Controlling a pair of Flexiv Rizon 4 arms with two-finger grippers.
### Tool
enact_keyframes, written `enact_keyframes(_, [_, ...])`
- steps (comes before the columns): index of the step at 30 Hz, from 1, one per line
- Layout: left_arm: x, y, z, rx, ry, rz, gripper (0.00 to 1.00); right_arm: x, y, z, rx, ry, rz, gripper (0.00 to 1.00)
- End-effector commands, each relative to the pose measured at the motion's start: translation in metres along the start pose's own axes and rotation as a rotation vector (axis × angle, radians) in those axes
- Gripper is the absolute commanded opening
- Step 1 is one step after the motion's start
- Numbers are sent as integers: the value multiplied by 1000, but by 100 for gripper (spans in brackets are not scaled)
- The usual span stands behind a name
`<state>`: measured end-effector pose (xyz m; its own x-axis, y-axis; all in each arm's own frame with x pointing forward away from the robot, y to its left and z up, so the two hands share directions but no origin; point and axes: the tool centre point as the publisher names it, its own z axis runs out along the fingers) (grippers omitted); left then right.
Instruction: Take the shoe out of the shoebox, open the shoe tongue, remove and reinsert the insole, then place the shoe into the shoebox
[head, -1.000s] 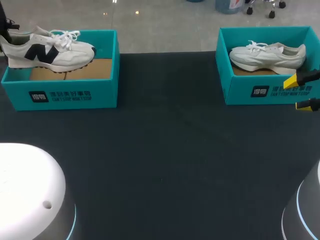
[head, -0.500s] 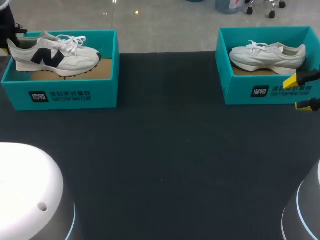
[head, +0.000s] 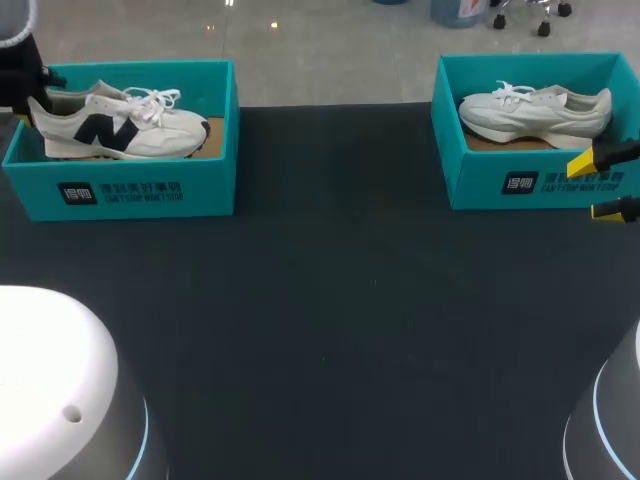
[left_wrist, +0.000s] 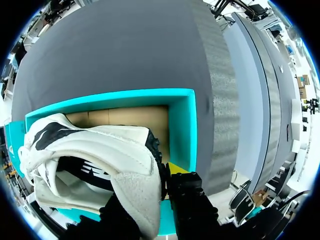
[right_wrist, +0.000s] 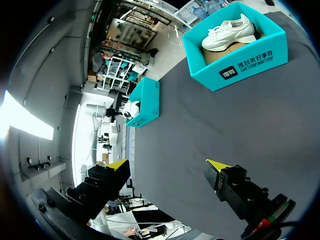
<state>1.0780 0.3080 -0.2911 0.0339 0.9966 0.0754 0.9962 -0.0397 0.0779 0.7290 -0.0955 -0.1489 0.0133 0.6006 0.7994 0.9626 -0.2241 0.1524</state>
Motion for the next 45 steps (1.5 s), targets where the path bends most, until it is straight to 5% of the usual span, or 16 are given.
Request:
enact_keyframes(1, [-2,0,11,-2,5,6,0,0,0,0,1,-2,1,100])
enact_keyframes(39, [-13,5,94,36,46,-75,0,0,0,0,1,-2,1,100])
enact_keyframes(40, [-13,5,95,36,47,-75,3,0,0,0,1,-2,1,100])
enact_keyframes(42, [-13,4,95,39,49,-75,41,0,0,0,1,-2,1,100])
enact_keyframes(45, [-14,1,93,40,51,-72,65,0,0,0,1,-2,1,100])
